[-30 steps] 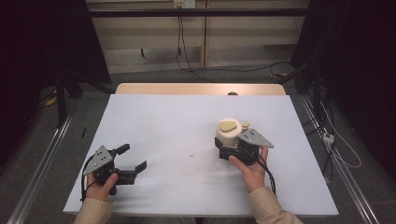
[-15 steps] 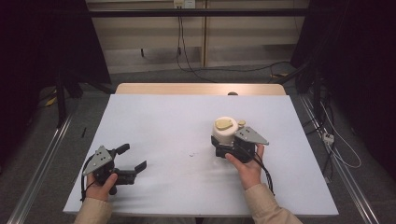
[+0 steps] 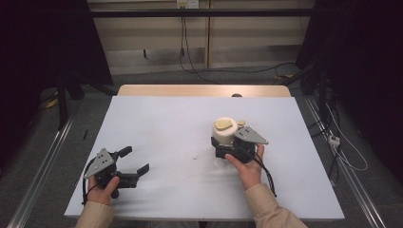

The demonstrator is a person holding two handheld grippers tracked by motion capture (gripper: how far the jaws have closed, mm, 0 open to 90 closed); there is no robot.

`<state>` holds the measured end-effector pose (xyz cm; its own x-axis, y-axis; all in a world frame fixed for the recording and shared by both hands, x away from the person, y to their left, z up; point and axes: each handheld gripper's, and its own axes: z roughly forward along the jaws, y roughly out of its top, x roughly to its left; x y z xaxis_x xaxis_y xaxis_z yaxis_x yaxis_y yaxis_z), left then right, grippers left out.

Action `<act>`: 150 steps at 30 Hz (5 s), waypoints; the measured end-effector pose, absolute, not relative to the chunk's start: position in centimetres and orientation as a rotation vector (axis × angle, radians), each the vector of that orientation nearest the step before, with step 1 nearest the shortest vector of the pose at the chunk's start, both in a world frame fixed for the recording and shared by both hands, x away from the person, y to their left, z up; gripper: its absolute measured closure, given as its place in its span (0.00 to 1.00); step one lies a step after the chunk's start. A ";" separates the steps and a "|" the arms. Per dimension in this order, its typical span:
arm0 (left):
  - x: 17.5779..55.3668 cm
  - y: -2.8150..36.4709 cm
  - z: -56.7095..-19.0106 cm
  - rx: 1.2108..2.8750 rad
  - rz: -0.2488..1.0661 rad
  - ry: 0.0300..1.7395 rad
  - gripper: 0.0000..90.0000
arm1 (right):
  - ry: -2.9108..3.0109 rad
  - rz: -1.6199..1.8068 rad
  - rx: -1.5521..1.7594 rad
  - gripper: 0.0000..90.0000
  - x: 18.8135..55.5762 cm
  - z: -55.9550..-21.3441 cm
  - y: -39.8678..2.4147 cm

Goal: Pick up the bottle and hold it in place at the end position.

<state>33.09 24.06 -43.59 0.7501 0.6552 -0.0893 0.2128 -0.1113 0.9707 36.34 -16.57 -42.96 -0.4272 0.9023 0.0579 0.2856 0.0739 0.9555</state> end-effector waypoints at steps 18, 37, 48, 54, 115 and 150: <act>33.1 24.1 -43.6 1.684 0.432 0.694 0.04 | 1.783 1.383 1.188 0.07 37.4 -43.1 -15.2; 33.1 24.1 -43.6 1.680 0.430 0.697 0.04 | 1.793 1.367 1.191 0.07 38.6 -43.7 -14.1; 33.1 24.0 -43.6 1.679 0.428 0.695 0.04 | 1.803 1.362 1.178 0.07 39.4 -43.8 -13.1; 33.0 24.0 -43.6 1.680 0.429 0.695 0.04 | 1.804 1.373 1.179 0.07 39.7 -43.8 -12.7; 33.2 24.1 -43.8 1.684 0.430 0.706 0.04 | 1.807 1.350 1.180 0.07 43.1 -44.7 -10.4; 33.1 24.1 -43.7 1.692 0.427 0.697 0.04 | 1.847 1.345 1.177 0.07 42.7 -44.7 -10.9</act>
